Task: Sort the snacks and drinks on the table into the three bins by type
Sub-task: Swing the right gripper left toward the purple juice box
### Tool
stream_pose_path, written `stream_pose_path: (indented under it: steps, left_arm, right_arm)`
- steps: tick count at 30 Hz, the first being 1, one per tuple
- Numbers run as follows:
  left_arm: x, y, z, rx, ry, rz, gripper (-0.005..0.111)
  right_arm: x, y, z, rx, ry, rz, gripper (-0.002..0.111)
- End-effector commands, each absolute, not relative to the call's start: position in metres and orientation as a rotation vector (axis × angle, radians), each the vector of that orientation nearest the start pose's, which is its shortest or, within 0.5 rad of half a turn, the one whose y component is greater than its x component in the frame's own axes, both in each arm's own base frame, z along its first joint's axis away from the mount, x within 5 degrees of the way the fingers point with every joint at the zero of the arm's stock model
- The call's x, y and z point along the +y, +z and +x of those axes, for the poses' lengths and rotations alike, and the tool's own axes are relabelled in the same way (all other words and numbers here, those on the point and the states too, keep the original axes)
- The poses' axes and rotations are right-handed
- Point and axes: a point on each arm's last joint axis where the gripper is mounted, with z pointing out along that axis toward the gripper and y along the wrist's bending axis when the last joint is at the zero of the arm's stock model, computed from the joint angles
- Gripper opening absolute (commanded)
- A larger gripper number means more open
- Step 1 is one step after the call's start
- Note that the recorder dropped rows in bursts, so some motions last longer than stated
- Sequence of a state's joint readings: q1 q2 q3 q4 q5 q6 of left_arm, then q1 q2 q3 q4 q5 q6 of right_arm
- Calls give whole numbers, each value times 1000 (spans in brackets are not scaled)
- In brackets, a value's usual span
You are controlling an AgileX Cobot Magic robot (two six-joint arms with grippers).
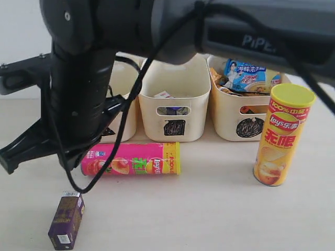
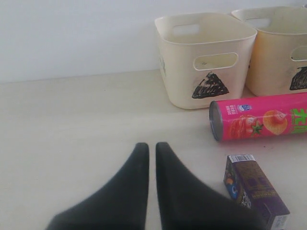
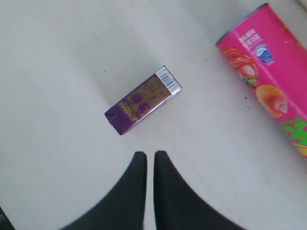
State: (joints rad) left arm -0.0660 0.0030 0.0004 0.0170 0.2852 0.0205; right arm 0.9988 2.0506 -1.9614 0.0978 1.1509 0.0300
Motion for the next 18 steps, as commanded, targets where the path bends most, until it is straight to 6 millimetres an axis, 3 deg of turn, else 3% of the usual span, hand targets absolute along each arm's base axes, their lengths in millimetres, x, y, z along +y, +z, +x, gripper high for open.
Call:
stream_pose_path:
  steps: [1, 5, 7, 18]
  left_arm:
    - [-3, 188, 55, 1763, -18, 80, 4]
    - [-3, 188, 55, 1761, -18, 80, 4]
    - [-3, 188, 55, 1761, -18, 80, 4]
    - [-3, 188, 55, 1763, -18, 80, 4]
  right_arm:
    - [400, 281, 231, 2494, 440, -1272, 20]
    - [406, 264, 232, 2559, 434, -1225, 56]
    - [408, 256, 234, 2586, 429, -1201, 67]
    - [423, 214, 244, 2631, 402, -1080, 68]
